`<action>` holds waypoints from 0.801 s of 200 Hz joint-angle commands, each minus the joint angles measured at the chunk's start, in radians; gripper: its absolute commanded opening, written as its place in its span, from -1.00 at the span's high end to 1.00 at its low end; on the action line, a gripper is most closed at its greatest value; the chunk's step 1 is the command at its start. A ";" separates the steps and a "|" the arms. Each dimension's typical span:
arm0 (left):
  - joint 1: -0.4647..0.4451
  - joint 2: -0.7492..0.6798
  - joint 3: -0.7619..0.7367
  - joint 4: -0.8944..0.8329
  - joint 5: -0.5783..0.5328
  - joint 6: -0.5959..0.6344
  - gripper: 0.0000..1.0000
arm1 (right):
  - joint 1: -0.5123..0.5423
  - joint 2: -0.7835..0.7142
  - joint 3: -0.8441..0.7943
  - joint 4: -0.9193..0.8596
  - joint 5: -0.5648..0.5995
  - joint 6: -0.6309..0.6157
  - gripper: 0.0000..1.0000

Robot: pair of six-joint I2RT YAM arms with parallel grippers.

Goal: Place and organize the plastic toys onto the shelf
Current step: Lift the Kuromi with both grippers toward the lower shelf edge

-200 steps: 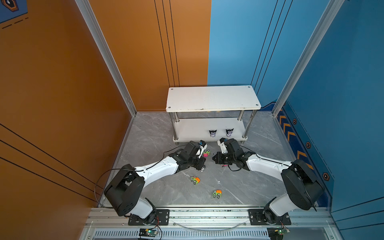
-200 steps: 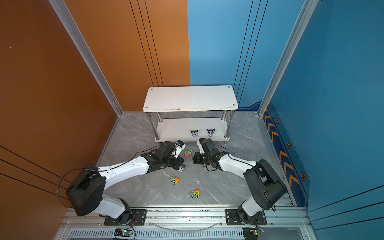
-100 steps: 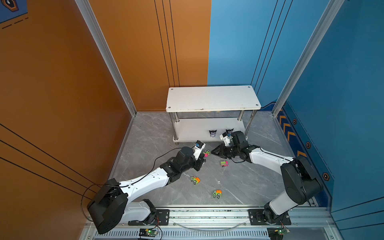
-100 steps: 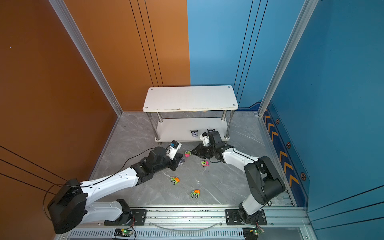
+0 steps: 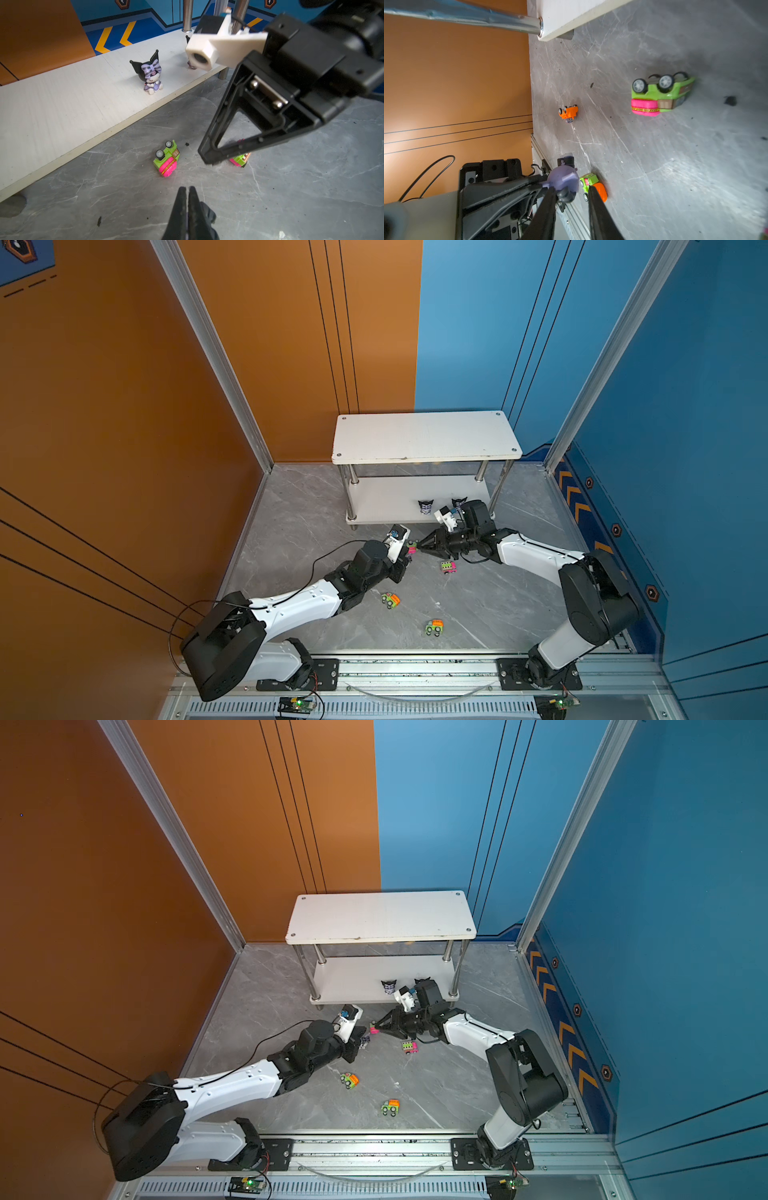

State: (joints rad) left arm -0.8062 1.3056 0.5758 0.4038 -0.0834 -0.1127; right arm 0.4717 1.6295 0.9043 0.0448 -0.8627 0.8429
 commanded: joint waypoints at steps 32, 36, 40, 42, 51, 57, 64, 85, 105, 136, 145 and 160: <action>-0.011 -0.014 -0.005 0.040 0.007 0.001 1.00 | 0.061 0.046 0.040 0.027 -0.019 0.046 0.29; -0.010 -0.015 -0.007 0.040 0.008 0.001 1.00 | 0.061 0.049 0.044 0.026 -0.019 0.046 0.29; -0.011 -0.016 -0.007 0.040 0.011 0.002 1.00 | 0.061 0.056 0.047 0.025 -0.018 0.046 0.29; -0.010 -0.016 -0.007 0.040 0.013 0.001 1.00 | 0.061 0.057 0.049 0.024 -0.018 0.046 0.29; -0.011 -0.017 -0.010 0.040 0.019 0.002 1.00 | 0.063 0.070 0.058 0.024 -0.018 0.048 0.29; -0.014 -0.018 -0.010 0.040 0.021 0.002 1.00 | 0.065 0.077 0.063 0.024 -0.018 0.050 0.29; -0.016 -0.020 -0.011 0.040 0.025 0.004 1.00 | 0.068 0.084 0.070 0.024 -0.019 0.051 0.30; -0.017 -0.018 -0.014 0.040 0.021 0.005 1.00 | 0.078 0.097 0.083 0.024 -0.017 0.050 0.31; -0.017 -0.011 -0.015 0.040 0.004 0.005 1.00 | 0.080 0.091 0.081 0.009 -0.010 0.041 0.24; -0.012 0.025 -0.032 0.080 -0.028 -0.021 1.00 | 0.069 0.048 0.068 -0.107 0.068 -0.043 0.08; -0.011 0.037 -0.034 0.094 -0.030 -0.033 1.00 | 0.067 0.026 0.065 -0.164 0.107 -0.088 0.03; -0.010 0.047 -0.036 0.113 -0.029 -0.047 1.00 | 0.069 -0.018 0.067 -0.277 0.213 -0.191 -0.04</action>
State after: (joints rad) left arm -0.8139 1.3293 0.5545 0.4606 -0.0872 -0.1284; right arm 0.5442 1.7000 0.9646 -0.0402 -0.7994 0.8139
